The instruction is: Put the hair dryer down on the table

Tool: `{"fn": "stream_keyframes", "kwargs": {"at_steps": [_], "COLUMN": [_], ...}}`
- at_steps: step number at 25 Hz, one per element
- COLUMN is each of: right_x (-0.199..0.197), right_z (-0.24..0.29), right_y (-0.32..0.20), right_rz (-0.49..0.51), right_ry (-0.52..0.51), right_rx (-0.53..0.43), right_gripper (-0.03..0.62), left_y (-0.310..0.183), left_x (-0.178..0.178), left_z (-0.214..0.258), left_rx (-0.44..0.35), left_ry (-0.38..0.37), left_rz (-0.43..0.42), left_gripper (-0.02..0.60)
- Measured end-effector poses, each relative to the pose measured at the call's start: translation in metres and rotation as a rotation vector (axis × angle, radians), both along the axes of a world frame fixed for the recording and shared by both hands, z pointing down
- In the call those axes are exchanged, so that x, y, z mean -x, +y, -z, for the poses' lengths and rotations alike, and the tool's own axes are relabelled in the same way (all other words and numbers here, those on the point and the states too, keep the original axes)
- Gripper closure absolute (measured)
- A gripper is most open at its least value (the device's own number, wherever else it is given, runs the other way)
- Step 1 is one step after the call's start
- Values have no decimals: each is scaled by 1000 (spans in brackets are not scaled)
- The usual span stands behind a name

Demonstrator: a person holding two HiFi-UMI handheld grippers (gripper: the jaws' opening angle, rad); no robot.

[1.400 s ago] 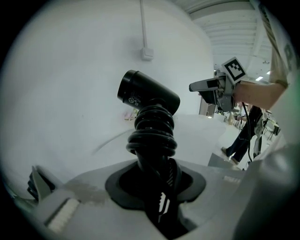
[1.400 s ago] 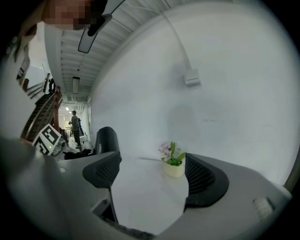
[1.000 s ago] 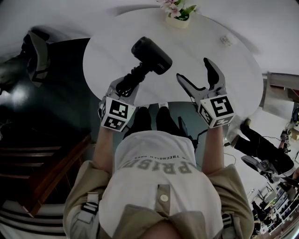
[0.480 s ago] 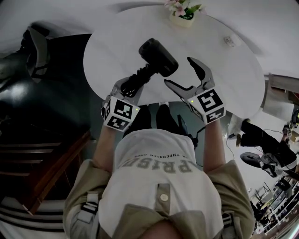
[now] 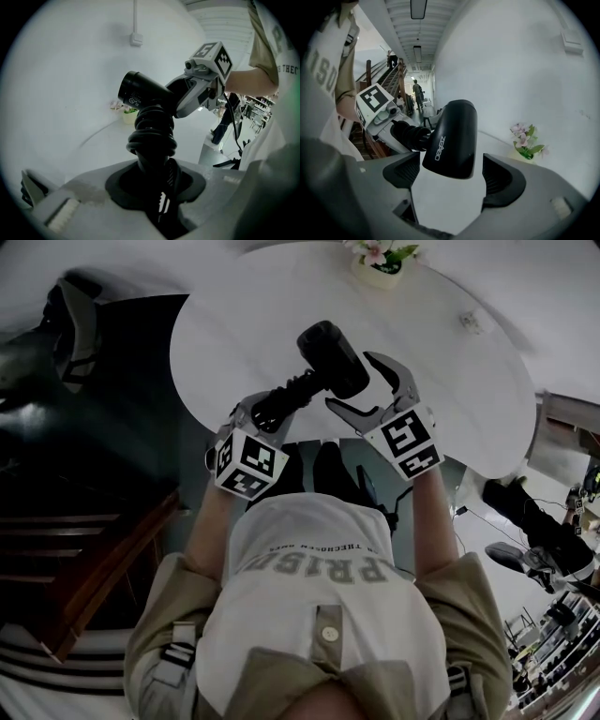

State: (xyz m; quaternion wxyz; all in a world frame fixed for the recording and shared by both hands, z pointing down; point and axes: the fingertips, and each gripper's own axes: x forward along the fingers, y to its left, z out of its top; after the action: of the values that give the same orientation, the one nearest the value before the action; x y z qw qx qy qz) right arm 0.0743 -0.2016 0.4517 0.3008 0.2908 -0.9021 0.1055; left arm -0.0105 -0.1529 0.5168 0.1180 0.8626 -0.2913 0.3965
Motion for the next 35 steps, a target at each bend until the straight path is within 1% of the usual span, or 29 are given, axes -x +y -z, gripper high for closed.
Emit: {"fn": "stream_keyframes", "kwargs": {"at_steps": [4,9,17,25,31,35], "right_x": [5,7,11,11,7,6], "right_z": [-14,-24,-35,-54,-75,-87], "right_y": [3,5,5,8,14,18], "right_rz": [31,25,23,17,-8,-13], "right_ry": [22,27,32,53,62,68], "right_rx": [18,29,54,133,209,253], "right_gripper": [187,217,221,224,224,224], "left_y": [2,5,7,13,20,25], "left_x": [0,4,9,9,8,7], "left_z": [-6,-13,-22,-40,-57,-67], "left_rx": [15,34,74,174,256,304], "left_ry": [-11,-31,-41,-41,-57,-59], "left_rz": [-10,-23,-27,-44,-81,-90], "left_gripper": [461,461,460,460,460,460]}}
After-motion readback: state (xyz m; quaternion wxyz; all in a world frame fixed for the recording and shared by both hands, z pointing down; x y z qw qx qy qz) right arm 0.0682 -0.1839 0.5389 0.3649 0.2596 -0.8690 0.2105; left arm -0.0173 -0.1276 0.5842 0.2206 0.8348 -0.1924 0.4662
